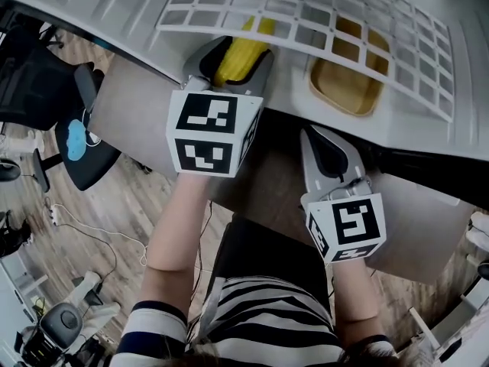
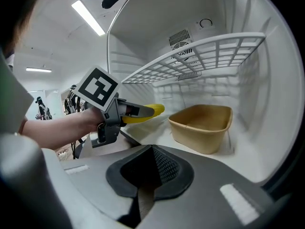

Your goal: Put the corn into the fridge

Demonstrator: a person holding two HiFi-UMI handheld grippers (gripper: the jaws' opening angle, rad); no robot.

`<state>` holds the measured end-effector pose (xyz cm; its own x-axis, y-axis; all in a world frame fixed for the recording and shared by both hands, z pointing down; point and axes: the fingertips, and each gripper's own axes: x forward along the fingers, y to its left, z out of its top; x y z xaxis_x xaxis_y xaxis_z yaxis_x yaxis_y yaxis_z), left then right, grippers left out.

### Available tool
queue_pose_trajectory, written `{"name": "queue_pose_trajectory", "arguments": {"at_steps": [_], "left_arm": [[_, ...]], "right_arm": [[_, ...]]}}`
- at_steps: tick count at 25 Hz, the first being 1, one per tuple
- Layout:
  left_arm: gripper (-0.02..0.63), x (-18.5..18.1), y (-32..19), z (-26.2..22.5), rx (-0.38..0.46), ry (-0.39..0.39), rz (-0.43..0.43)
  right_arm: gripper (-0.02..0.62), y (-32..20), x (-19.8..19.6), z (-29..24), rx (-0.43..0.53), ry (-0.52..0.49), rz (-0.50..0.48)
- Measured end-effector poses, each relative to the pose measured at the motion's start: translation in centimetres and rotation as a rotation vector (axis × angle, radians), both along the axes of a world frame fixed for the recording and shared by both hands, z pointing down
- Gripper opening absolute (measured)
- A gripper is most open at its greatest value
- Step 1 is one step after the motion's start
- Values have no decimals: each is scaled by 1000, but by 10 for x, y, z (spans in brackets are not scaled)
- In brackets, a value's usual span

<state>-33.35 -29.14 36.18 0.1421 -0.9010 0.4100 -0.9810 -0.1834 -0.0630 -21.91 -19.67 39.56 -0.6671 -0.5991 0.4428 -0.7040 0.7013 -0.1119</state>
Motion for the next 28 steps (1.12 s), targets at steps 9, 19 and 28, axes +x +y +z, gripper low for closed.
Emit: {"name": "queue_pose_trajectory", "arguments": {"at_steps": [9,19,28], "left_arm": [[0,2,-9,8,-45,-36,34],[0,0,-13,19,-74,-77,33],[0,1,-17,23,-89,-113,36]], "right_arm": [[-2,1,5,6,-9,5,21],[-2,2,8,15,-18,7,20],[-2,0,6,17,-24,10,18]]}}
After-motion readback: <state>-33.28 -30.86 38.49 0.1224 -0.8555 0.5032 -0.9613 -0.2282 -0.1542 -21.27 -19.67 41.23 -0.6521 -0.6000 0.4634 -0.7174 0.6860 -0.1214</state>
